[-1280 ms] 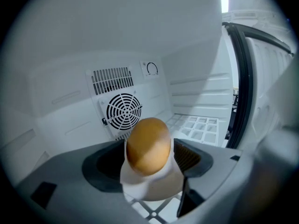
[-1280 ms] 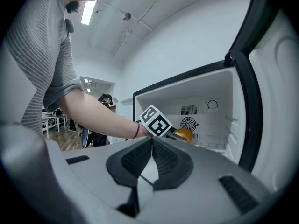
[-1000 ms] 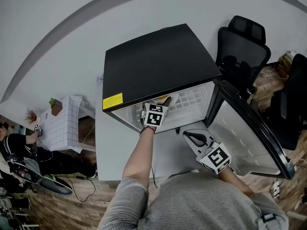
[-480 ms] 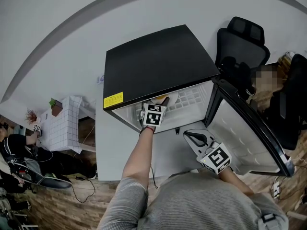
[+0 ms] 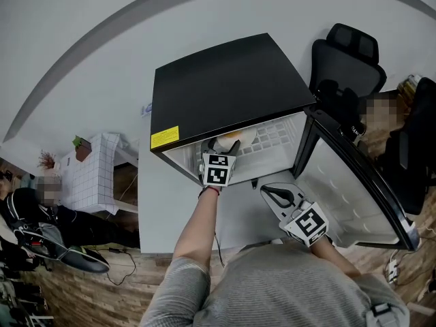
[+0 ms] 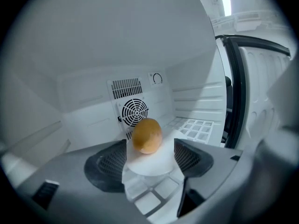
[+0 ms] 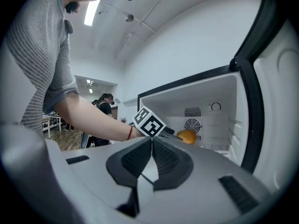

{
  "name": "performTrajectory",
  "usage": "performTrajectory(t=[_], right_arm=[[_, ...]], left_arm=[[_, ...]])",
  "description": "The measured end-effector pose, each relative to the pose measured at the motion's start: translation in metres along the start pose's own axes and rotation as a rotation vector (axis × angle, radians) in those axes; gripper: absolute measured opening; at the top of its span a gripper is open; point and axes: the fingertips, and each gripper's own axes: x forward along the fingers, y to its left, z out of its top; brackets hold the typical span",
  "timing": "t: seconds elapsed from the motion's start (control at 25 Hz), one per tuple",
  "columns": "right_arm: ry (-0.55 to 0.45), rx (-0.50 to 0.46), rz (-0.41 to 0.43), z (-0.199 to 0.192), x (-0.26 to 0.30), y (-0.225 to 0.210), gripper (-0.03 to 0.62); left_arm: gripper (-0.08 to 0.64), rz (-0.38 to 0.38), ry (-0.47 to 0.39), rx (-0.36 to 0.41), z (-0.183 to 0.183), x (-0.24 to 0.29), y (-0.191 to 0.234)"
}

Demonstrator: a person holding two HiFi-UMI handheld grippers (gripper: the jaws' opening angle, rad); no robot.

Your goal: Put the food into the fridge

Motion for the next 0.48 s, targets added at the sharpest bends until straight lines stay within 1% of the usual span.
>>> performTrajectory(t=[0.16, 0.28, 0.44, 0.48], right_arm=[[-0.019, -0.009, 0.015, 0.001, 0.001, 0.004, 0.012], [-0.022, -0.008, 0.001, 0.002, 0.001, 0.002, 0.014], [-0.007, -0.013, 0.031, 0.000, 0.001, 0.008, 0.012], [-0.010, -0.012, 0.027, -0.001, 0.002, 0.007, 0.012]], left_arm=[[0.325, -0.006, -0.060, -0.005, 0.003, -0.021, -0.009], [0.324, -0.018, -0.103, -0.022, 0.003, -0.039, -0.020], [0.324, -0.036, -0.162, -0.075, 0.000, -0.063, -0.037], [0.322, -0.039, -0.177, -0.091, 0.000, -0.068, -0.041]])
